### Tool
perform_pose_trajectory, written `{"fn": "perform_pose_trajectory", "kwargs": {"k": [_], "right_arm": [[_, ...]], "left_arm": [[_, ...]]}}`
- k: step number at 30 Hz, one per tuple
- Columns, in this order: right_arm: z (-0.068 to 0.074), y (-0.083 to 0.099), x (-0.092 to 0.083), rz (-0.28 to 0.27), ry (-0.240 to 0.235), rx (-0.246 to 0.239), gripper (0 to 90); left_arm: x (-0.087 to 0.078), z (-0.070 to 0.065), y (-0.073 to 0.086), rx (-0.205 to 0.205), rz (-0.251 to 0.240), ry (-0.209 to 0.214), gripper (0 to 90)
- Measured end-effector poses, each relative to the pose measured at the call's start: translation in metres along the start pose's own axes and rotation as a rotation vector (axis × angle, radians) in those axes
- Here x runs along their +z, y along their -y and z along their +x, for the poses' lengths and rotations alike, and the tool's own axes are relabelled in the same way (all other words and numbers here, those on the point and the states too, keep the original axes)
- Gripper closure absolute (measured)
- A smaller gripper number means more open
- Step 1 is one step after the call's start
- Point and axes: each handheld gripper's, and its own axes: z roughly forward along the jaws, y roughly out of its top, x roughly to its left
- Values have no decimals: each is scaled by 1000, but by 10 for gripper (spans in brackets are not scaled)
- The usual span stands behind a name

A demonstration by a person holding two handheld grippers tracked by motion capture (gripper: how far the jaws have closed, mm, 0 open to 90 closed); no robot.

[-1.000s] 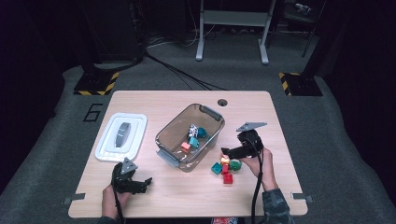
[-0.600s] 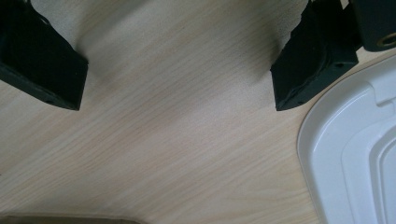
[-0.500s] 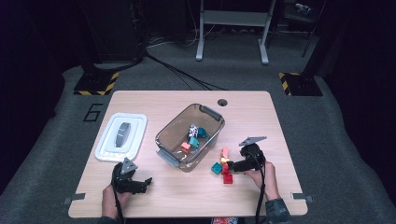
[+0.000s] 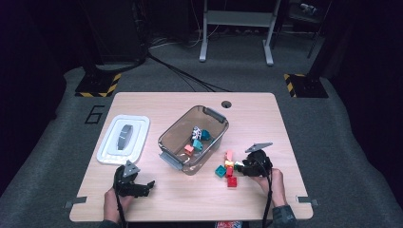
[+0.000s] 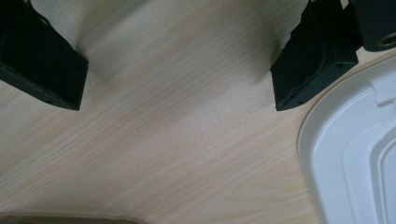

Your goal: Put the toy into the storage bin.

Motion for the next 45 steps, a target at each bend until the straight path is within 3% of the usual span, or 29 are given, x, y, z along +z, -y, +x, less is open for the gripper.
{"fn": "perform_pose_trajectory", "kwargs": {"k": [3,7,14,23,24,33,38,39,41,45], "right_arm": [[1,-3,0,9,6,28,527],[5,-9,3,12,12,-6,523],[4,-8,9,32,21,1,655],[-4,-2,2,-40,33,46,668],[-3,-2,1,-50,38,72,668],[-9,-11,-9,-99,32,103,668],[-10,-19,-13,-126,32,117,668],[-11,-20,-14,-128,28,98,668],[-10,-23,-15,-129,32,119,667],[-11,-29,-17,-143,37,105,667]], "left_arm": [[0,0,0,0,0,0,36],[0,0,0,0,0,1,36],[0,0,0,1,0,0,36],[0,0,0,0,0,0,36],[0,0,0,1,0,0,36],[0,0,0,1,-1,-1,36],[0,0,0,2,-1,-2,36],[0,0,0,2,-1,-1,36],[0,0,0,2,-1,-1,36],[0,-1,0,-5,-2,1,36]]}}
